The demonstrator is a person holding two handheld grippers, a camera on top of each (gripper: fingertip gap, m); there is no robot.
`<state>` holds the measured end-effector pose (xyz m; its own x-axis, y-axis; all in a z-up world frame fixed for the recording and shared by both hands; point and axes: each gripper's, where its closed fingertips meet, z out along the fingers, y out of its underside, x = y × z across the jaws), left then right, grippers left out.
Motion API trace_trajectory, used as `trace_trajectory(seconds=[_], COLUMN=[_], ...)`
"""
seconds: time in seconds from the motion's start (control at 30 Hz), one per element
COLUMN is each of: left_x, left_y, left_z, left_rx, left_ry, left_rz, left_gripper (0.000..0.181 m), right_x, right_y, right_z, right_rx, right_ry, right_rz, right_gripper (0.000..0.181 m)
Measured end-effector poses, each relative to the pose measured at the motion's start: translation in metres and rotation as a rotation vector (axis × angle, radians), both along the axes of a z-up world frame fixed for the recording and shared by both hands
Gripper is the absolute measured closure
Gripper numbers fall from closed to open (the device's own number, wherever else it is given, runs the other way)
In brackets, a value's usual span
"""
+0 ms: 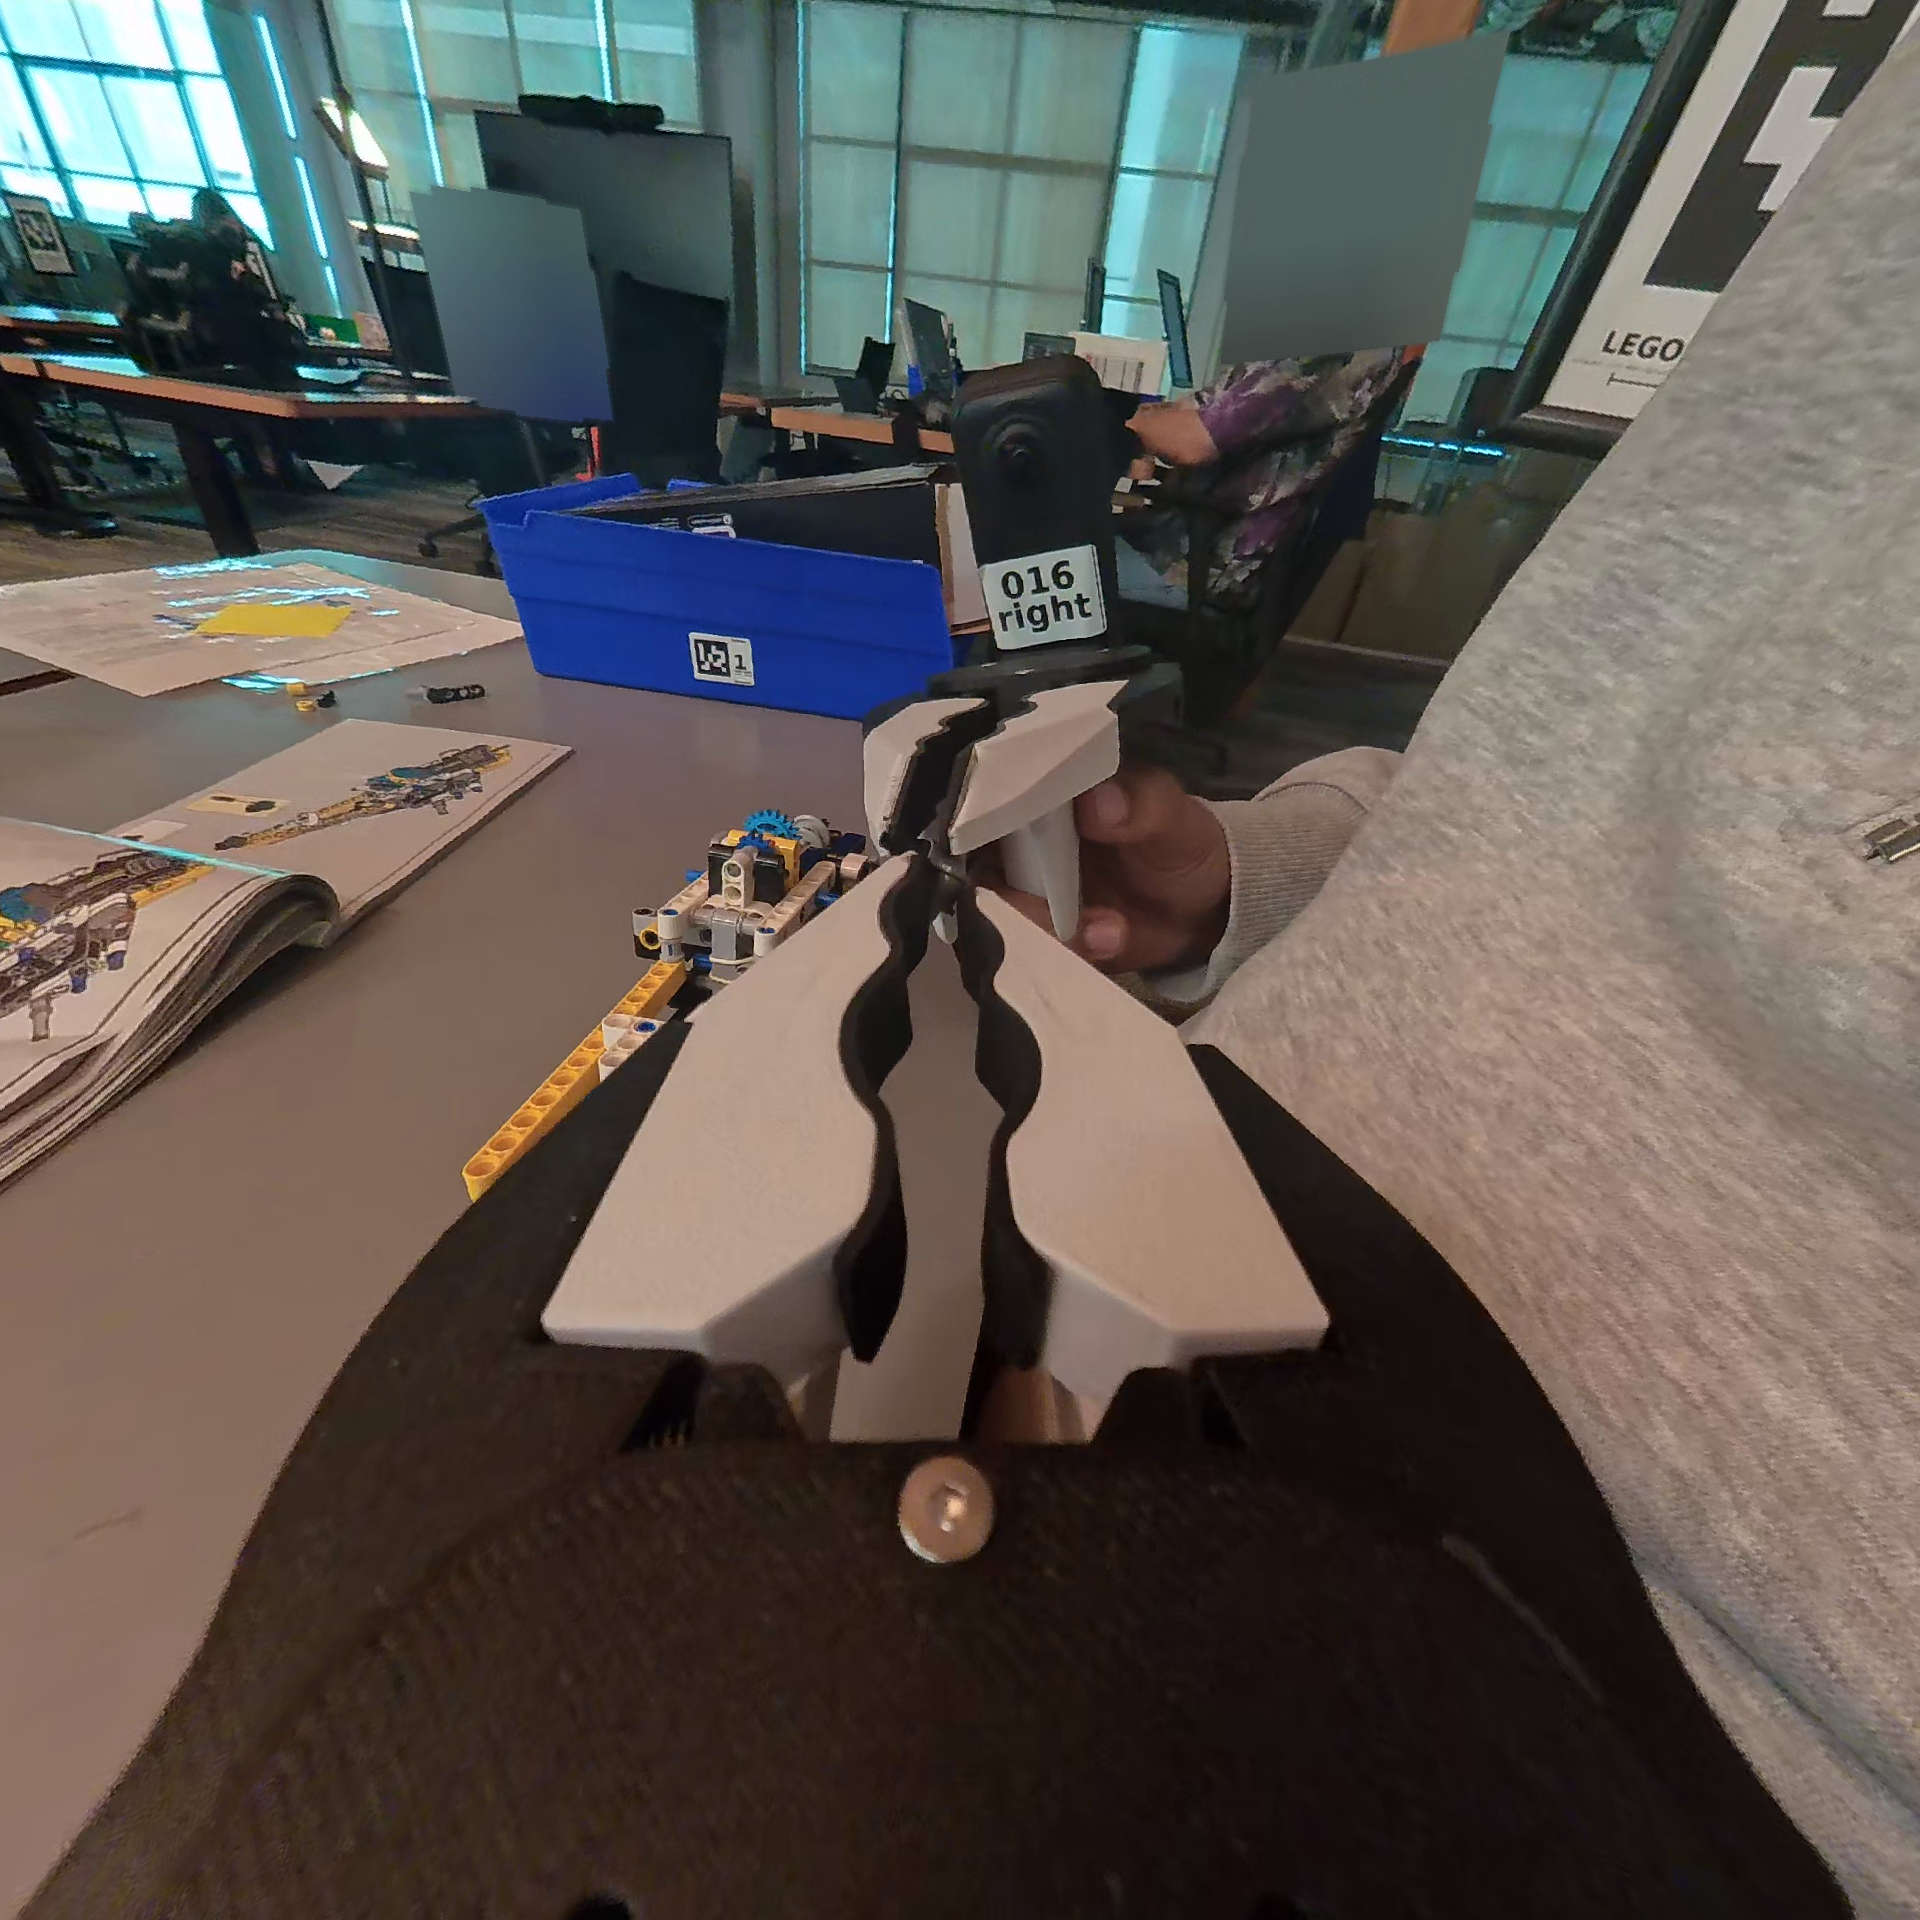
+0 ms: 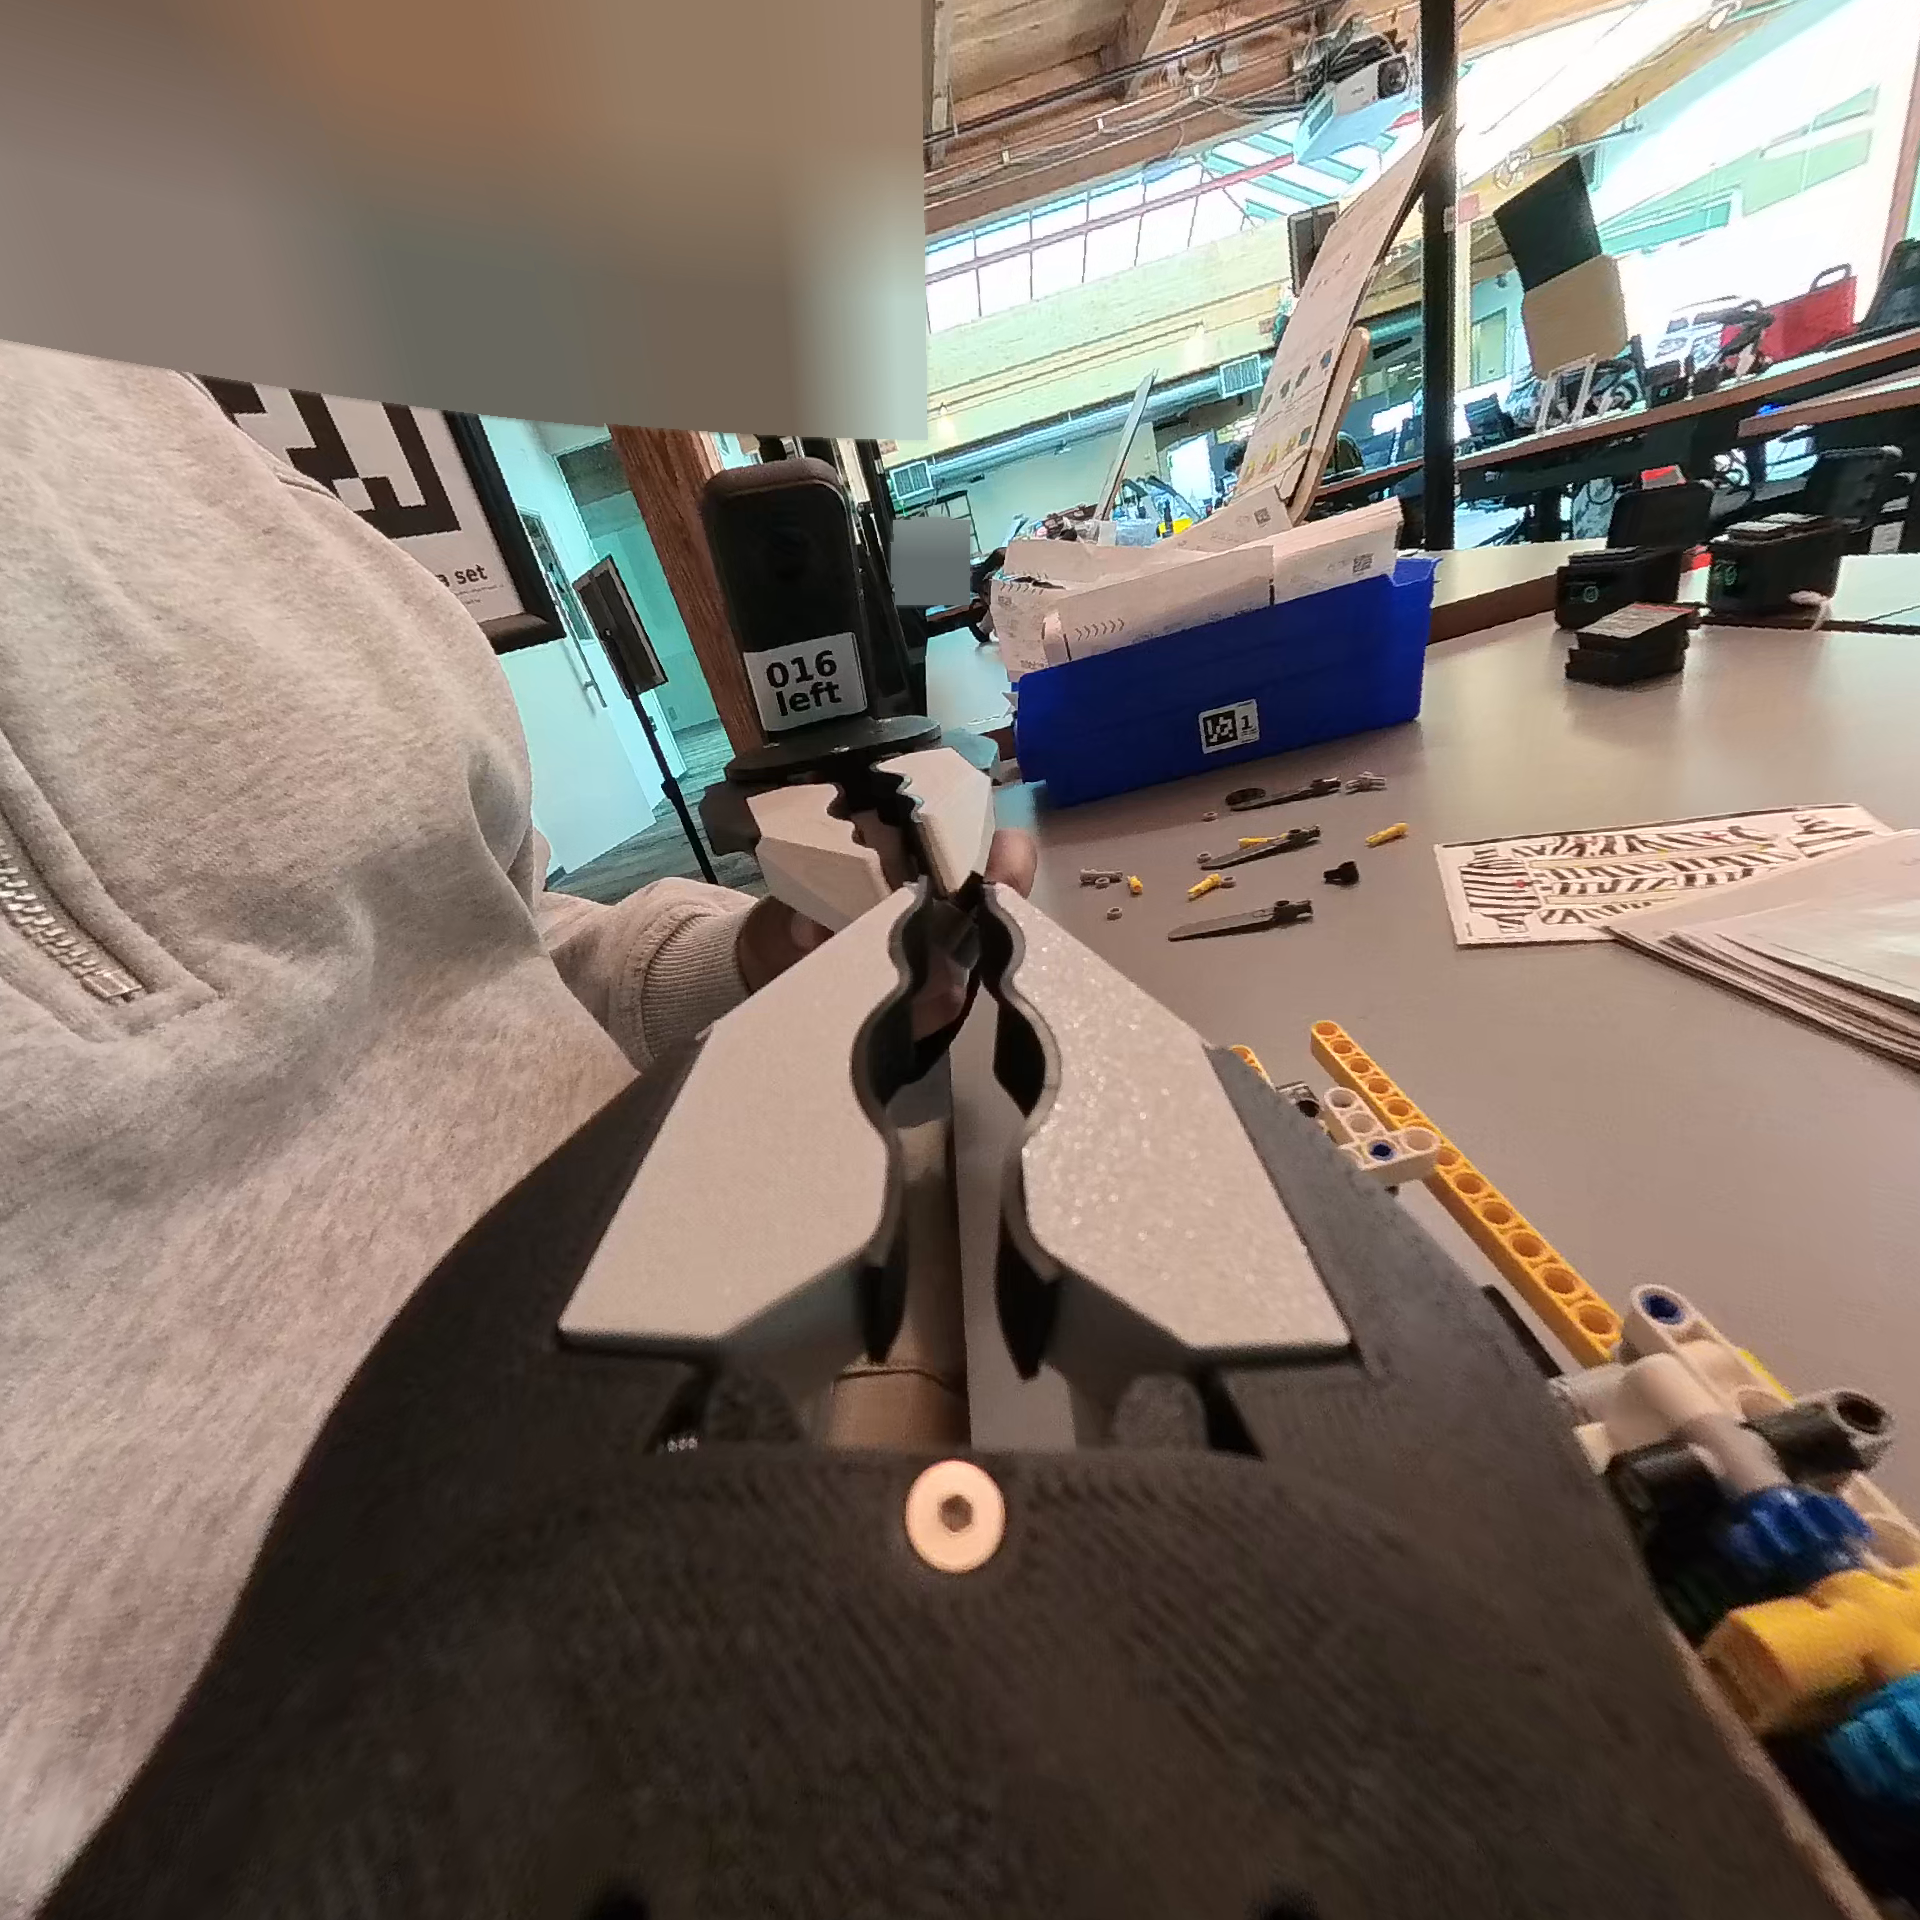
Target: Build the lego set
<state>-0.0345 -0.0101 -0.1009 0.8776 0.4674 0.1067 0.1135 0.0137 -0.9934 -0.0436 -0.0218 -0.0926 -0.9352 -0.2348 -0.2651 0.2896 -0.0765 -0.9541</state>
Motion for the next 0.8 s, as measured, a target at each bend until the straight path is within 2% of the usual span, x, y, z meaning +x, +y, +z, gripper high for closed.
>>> trace_trajectory(seconds=[0.43, 0.8], left_x=[-0.002, -0.012], left_y=[-0.001, -0.005], left_z=[-0.002, -0.006], left_rx=[0.012, 0.091], left_ry=[-0.022, -0.107], left_rz=[0.001, -0.01], left_gripper=[0.179, 0.178], right_x=[-0.002, -0.009], right_y=[-0.001, -0.002], right_z=[-0.001, -0.001], right_rx=[0.012, 0.008], right_ry=[0.006, -0.029], right_rz=[-0.022, -0.041], right_gripper=[0.174, 0.172])
